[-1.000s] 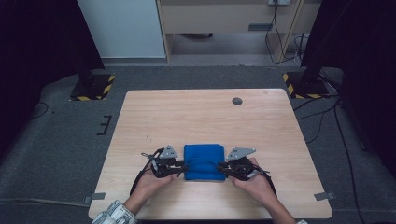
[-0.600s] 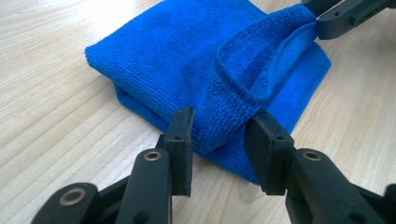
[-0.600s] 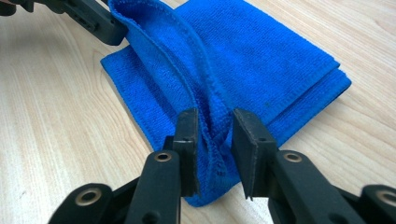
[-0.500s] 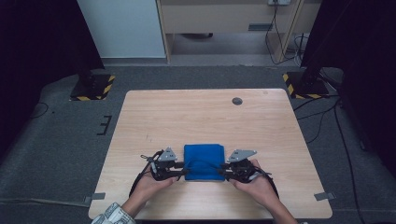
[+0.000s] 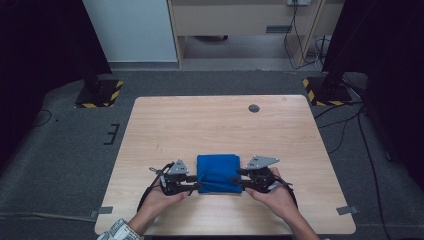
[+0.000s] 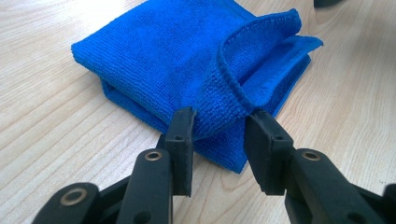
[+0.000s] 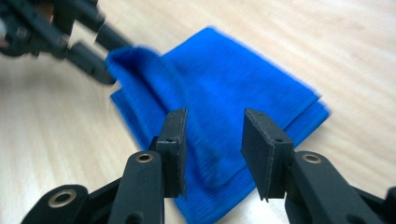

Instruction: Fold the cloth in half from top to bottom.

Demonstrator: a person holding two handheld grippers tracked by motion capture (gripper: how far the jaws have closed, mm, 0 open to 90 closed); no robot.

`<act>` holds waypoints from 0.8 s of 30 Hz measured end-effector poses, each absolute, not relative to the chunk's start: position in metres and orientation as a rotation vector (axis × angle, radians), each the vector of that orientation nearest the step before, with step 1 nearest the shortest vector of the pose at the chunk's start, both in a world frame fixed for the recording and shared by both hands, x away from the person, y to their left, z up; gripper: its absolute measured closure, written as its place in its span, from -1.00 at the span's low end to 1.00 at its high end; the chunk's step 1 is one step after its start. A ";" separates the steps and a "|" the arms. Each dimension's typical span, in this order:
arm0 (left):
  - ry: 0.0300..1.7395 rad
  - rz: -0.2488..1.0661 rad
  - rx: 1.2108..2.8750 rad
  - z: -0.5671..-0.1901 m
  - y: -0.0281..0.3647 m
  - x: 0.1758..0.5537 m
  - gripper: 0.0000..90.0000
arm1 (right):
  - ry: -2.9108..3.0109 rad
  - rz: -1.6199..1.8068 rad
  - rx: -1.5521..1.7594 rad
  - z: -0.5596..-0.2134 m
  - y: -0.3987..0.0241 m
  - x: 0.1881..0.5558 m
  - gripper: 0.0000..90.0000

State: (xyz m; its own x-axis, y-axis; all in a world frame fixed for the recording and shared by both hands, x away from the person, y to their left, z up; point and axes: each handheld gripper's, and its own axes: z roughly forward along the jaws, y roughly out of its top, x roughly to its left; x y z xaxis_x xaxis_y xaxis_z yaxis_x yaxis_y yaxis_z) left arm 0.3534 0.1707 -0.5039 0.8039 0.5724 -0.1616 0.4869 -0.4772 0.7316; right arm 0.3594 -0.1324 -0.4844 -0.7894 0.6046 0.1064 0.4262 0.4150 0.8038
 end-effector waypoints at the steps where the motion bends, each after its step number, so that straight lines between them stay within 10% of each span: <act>1: 0.778 0.132 2.164 -0.504 0.171 0.353 0.41 | 2.452 1.314 0.923 -0.483 -0.133 0.361 0.35; 24: 0.780 0.183 2.020 -0.484 0.186 0.346 0.34 | 2.552 1.148 0.933 -0.508 -0.123 0.365 0.29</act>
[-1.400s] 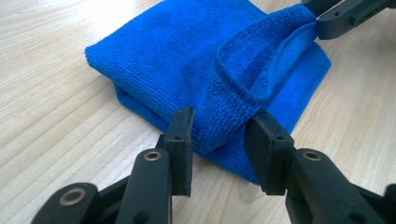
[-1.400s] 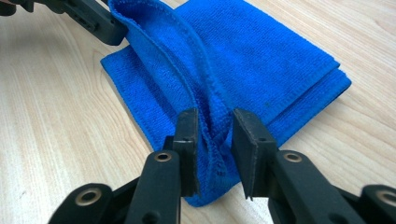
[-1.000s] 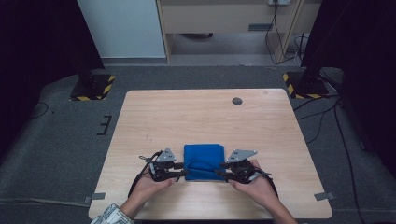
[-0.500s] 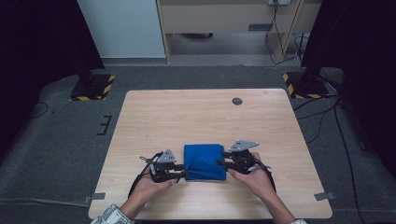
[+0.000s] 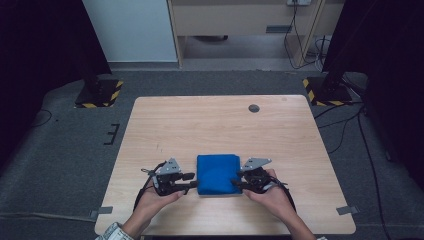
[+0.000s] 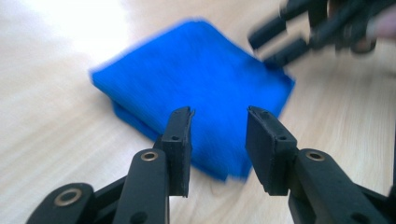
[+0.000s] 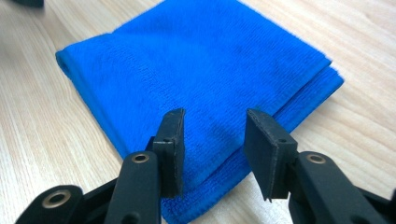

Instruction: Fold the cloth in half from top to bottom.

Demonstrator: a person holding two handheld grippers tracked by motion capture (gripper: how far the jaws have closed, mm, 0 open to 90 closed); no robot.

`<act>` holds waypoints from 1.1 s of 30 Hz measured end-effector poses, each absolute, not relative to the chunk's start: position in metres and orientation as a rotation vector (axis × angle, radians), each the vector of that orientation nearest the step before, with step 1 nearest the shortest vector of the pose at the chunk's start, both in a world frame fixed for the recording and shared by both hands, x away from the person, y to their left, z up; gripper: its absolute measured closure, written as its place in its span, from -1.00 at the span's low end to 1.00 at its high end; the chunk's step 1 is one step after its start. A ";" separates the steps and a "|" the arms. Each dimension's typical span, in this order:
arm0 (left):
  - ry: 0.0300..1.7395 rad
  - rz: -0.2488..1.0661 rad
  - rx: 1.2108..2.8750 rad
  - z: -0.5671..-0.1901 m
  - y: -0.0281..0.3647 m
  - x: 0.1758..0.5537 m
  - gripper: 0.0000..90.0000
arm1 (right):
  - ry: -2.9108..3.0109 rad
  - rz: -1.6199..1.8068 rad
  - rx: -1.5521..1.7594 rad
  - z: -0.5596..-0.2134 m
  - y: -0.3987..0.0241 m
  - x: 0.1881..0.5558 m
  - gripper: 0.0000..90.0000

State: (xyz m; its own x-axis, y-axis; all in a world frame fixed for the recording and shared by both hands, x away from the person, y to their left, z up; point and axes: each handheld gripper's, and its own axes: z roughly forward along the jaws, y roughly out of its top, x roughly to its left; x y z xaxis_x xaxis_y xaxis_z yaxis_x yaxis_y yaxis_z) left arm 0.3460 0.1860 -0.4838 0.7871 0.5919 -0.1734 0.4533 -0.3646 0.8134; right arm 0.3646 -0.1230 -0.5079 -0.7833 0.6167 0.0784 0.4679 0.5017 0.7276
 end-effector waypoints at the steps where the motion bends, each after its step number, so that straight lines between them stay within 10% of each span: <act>1: 0.792 0.208 2.015 -0.485 0.185 0.348 0.34 | 2.553 1.139 0.929 -0.509 -0.122 0.364 0.29; 15: 0.755 0.274 2.216 -0.511 0.161 0.353 0.21 | 2.571 1.099 0.890 -0.510 -0.120 0.361 0.08; 33: 0.881 0.407 2.110 -0.504 0.179 0.368 -0.63 | 2.412 1.174 0.895 -0.495 -0.116 0.371 -0.80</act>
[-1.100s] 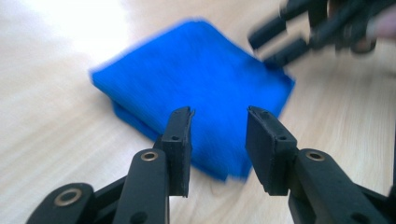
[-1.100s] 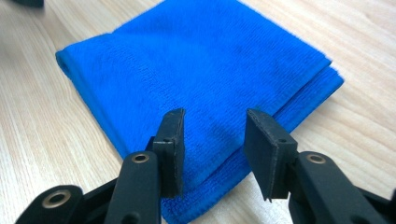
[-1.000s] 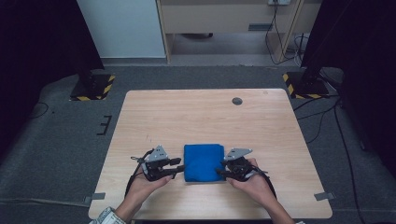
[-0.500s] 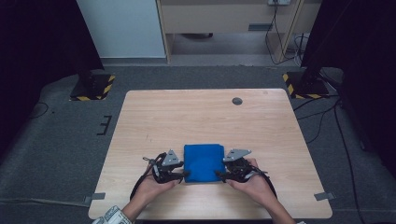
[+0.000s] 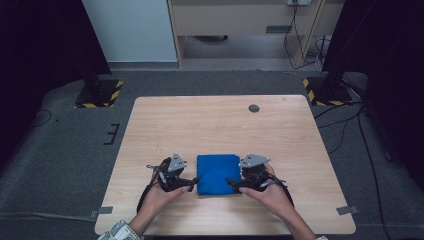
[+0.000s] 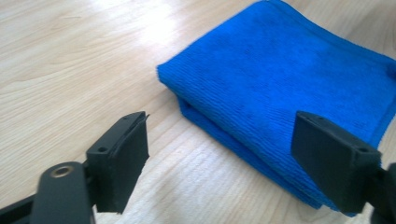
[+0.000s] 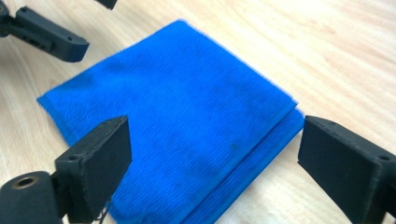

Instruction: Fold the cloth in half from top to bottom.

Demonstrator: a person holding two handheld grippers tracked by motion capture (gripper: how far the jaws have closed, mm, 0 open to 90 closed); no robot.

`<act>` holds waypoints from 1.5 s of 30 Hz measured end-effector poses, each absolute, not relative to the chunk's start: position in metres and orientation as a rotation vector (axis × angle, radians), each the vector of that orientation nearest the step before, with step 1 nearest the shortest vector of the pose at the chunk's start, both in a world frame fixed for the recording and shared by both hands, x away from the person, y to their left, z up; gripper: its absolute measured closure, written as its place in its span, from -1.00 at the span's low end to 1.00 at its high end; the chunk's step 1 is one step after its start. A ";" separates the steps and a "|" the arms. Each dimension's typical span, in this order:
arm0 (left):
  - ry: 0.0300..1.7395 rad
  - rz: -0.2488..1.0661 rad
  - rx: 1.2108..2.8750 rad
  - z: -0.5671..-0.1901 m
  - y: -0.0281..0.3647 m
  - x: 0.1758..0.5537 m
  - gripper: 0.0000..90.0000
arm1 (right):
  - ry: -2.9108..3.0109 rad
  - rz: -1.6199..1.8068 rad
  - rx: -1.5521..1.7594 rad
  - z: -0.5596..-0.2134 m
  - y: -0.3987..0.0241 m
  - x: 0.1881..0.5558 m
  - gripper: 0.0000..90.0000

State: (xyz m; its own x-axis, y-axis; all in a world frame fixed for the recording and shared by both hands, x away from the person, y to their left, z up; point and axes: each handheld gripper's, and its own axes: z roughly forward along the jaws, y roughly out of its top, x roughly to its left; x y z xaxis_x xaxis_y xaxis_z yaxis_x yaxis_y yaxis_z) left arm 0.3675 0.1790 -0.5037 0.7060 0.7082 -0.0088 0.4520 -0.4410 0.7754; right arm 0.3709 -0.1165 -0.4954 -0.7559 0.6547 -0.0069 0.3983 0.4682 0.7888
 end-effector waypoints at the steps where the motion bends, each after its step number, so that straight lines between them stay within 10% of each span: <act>1: 0.886 0.411 2.106 -0.503 0.181 0.368 -0.65 | 2.404 1.178 0.898 -0.494 -0.118 0.373 -0.81; 45: 1.145 0.497 2.085 -0.516 0.255 0.397 -0.81 | 2.117 1.070 1.289 -0.494 -0.245 0.412 -0.79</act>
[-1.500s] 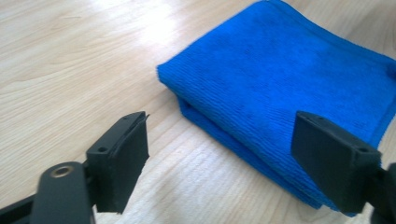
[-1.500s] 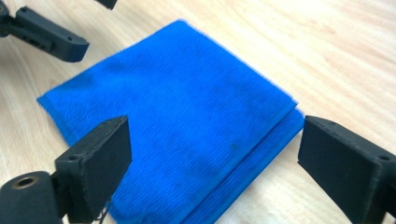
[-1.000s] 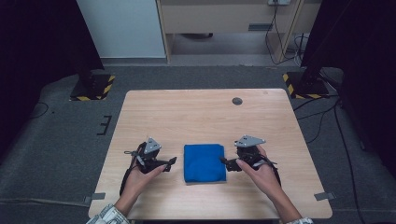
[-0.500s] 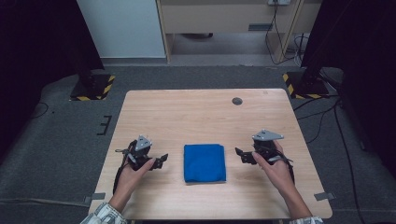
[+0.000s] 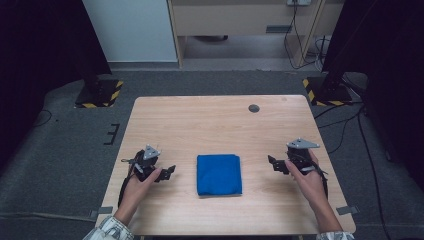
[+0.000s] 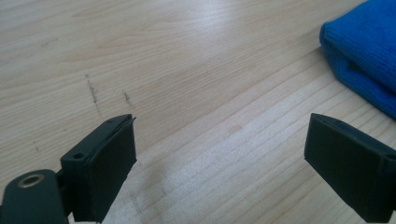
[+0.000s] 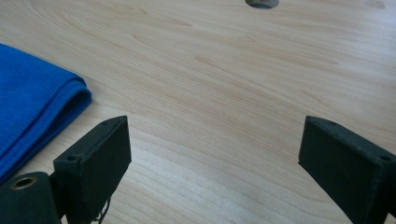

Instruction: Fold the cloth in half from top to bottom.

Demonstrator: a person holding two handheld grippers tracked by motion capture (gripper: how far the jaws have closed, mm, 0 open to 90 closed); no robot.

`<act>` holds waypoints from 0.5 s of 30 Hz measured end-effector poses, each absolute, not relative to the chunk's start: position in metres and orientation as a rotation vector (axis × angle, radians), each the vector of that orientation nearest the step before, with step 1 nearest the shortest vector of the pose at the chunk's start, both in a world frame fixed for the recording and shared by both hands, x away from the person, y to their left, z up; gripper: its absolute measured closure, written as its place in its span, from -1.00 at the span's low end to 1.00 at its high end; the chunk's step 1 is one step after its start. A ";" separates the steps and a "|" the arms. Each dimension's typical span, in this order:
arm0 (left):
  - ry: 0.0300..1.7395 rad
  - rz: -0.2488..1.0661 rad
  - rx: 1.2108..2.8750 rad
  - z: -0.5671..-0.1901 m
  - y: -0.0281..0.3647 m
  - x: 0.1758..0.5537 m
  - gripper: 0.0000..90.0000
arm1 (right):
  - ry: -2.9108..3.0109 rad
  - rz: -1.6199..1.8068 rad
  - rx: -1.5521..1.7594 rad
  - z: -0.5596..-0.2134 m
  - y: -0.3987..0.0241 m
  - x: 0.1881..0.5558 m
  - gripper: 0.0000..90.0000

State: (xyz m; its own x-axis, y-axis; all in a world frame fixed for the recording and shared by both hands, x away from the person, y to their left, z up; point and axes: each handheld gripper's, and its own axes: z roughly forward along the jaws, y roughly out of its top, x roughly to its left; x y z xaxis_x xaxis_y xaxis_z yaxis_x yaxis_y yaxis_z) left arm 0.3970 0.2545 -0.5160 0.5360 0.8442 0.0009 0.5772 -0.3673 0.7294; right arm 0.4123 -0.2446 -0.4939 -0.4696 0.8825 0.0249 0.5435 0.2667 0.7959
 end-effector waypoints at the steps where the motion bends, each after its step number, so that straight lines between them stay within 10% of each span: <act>1: 1.150 0.496 2.089 -0.517 0.254 0.397 -0.81 | 2.123 1.059 1.290 -0.496 -0.245 0.413 -0.79; 15: 1.200 0.508 2.114 -0.526 0.259 0.404 -0.81 | 2.129 1.019 1.402 -0.515 -0.262 0.423 -0.76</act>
State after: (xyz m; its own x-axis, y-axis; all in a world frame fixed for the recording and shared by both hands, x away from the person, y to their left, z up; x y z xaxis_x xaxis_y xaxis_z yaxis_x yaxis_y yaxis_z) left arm 0.4037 0.2590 -0.5256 0.5066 0.8620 0.0167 0.6117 -0.3729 0.6977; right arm 0.4229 -0.2621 -0.5145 -0.4208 0.9048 0.0647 0.6181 0.2338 0.7505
